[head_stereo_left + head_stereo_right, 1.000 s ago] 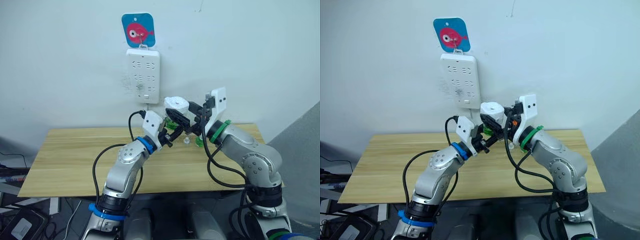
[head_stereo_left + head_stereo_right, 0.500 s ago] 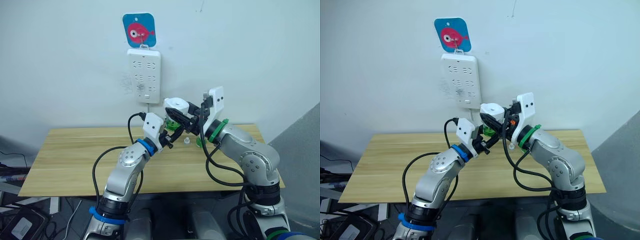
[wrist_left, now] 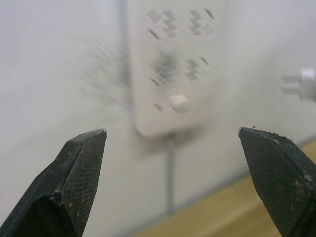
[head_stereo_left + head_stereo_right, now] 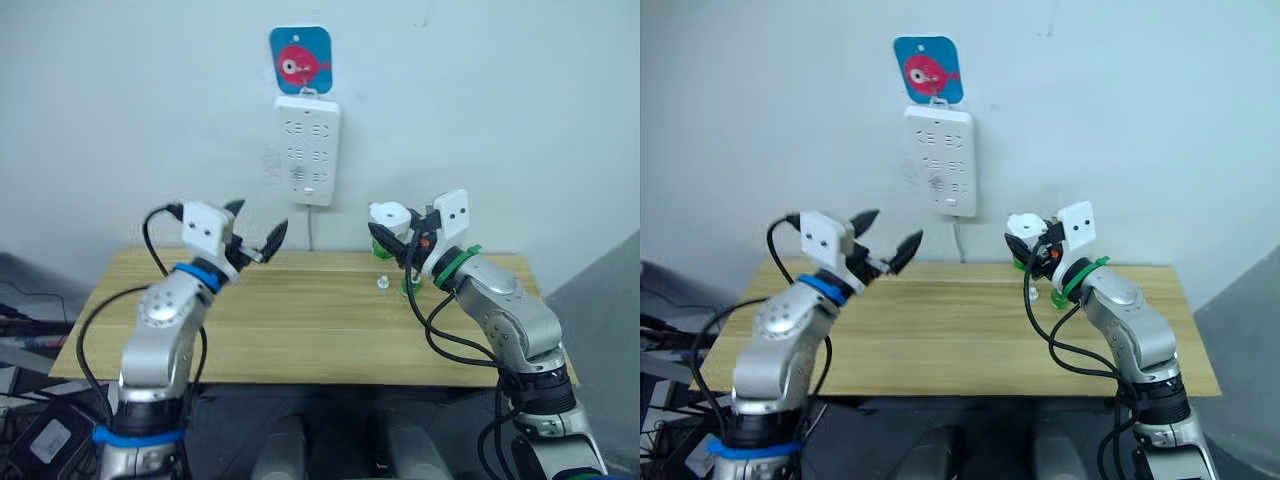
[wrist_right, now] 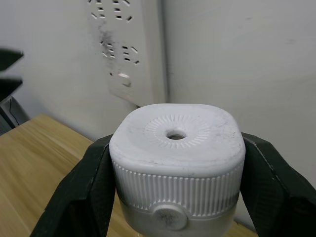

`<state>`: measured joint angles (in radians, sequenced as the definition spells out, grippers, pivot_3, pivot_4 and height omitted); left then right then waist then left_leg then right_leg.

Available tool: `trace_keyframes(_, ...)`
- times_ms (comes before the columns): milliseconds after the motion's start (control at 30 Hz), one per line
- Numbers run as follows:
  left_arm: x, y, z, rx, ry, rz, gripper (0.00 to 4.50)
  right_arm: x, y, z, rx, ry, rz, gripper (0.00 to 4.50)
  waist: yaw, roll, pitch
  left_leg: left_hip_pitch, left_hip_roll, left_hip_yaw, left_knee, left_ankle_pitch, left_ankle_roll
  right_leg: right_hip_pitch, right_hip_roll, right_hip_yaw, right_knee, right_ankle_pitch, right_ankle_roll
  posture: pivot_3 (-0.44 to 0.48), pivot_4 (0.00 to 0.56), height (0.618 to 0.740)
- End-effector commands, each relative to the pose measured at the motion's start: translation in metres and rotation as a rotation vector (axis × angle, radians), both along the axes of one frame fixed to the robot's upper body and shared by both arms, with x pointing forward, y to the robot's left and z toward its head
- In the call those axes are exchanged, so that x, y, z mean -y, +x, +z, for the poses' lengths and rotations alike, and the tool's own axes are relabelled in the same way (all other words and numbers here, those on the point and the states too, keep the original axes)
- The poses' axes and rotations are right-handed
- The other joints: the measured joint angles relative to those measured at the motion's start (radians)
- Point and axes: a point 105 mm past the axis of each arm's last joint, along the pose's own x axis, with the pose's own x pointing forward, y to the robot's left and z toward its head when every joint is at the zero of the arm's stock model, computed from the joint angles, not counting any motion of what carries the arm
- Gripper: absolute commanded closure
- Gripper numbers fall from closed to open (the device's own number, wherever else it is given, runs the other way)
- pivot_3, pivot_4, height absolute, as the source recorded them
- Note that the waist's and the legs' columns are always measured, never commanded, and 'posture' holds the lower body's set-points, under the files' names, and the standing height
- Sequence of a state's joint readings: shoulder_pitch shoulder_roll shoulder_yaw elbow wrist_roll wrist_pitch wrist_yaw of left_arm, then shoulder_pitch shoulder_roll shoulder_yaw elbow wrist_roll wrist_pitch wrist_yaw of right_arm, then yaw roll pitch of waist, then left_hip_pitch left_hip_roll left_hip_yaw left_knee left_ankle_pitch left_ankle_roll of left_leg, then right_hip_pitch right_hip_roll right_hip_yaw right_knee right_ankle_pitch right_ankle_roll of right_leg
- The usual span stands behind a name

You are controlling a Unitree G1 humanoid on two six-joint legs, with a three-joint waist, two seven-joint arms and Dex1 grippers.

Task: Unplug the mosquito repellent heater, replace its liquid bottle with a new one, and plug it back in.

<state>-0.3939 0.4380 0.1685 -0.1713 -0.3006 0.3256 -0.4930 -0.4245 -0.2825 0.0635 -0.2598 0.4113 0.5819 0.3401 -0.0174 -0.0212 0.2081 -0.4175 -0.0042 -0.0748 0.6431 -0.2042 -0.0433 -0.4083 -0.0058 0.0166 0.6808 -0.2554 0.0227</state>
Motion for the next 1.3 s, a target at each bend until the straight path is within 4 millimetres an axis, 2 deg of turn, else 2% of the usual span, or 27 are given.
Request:
trace_keyframes(33, 0.005, 0.012, 0.016, 0.021, 0.005, -0.074, 0.0, 0.002, 0.0, 0.02, 0.09, 0.003, 0.006, 1.47, 0.003, 0.0, 0.0, 0.0, 0.0, 0.0, 0.0, 0.0, 0.0, 0.0, -0.002, 0.0, 0.0, 0.0, 0.0, 0.016, 0.126, 0.74)
trace_keyframes(133, 0.009, 0.025, 0.02, 0.008, 0.0, -0.121, 0.0, 0.002, 0.002, 0.025, 0.103, 0.018, 0.002, 1.47, 0.003, 0.0, 0.0, 0.0, -0.001, 0.001, 0.0, 0.0, 0.0, 0.0, -0.002, 0.0, 0.0, 0.0, 0.0, 0.011, 0.125, 0.74)
trace_keyframes(367, 0.027, 0.053, 0.023, -0.005, 0.042, -0.24, 0.0, 0.0, -0.009, 0.041, 0.154, 0.036, 0.041, 1.47, -0.004, 0.0, 0.0, 0.0, -0.001, 0.0, 0.0, 0.0, 0.0, 0.0, -0.002, -0.002, 0.0, 0.0, 0.0, -0.045, 0.117, 0.74)
trace_keyframes(533, 0.037, 0.066, 0.024, -0.013, 0.073, -0.303, 0.0, 0.004, -0.012, 0.044, 0.163, 0.029, 0.023, 1.47, -0.015, -0.001, -0.001, 0.0, -0.001, 0.0, 0.0, 0.0, 0.0, 0.0, -0.002, -0.001, 0.0, 0.0, 0.0, -0.075, 0.112, 0.74)
trace_keyframes(733, 0.056, 0.073, 0.023, -0.042, 0.099, -0.411, 0.0, 0.009, -0.012, 0.046, 0.169, 0.033, -0.008, 1.47, -0.017, -0.001, -0.001, 0.0, -0.002, 0.0, 0.0, 0.0, 0.0, 0.0, -0.002, -0.001, 0.001, 0.0, 0.0, -0.102, 0.103, 0.74)
trace_keyframes(933, 0.075, 0.066, 0.024, -0.067, 0.082, -0.562, 0.0, 0.012, -0.014, 0.047, 0.174, 0.03, -0.02, 1.47, -0.019, -0.001, -0.001, -0.001, -0.002, 0.0, 0.0, 0.0, 0.0, 0.0, -0.002, -0.001, 0.001, 0.0, 0.0, -0.117, 0.095, 0.74)
trace_keyframes(1067, 0.077, 0.065, 0.023, -0.073, 0.084, -0.575, 0.0, 0.009, -0.016, 0.048, 0.177, 0.026, -0.01, 1.47, -0.023, -0.001, -0.001, -0.001, -0.002, 0.0, 0.0, 0.0, 0.0, 0.0, -0.002, -0.001, 0.001, 0.0, 0.0, -0.122, 0.093, 0.74)
trace_keyframes(1200, 0.079, 0.063, 0.025, -0.082, 0.042, -0.602, 0.85, 0.003, -0.017, 0.051, 0.173, 0.019, 0.019, 1.47, -0.028, -0.001, -0.002, -0.001, -0.001, 0.0, 0.0, 0.0, 0.0, 0.0, -0.002, -0.001, 0.001, 0.0, 0.0, -0.121, 0.093, 0.74)
trace_keyframes(1300, 0.082, 0.059, 0.028, -0.096, -0.005, -0.64, 1.8, -0.006, -0.02, 0.052, 0.172, -0.008, 0.06, 1.47, -0.03, -0.001, -0.003, -0.001, -0.001, -0.001, 0.0, 0.0, 0.0, 0.0, -0.003, -0.001, 0.001, 0.0, 0.0, -0.118, 0.09, 0.74)
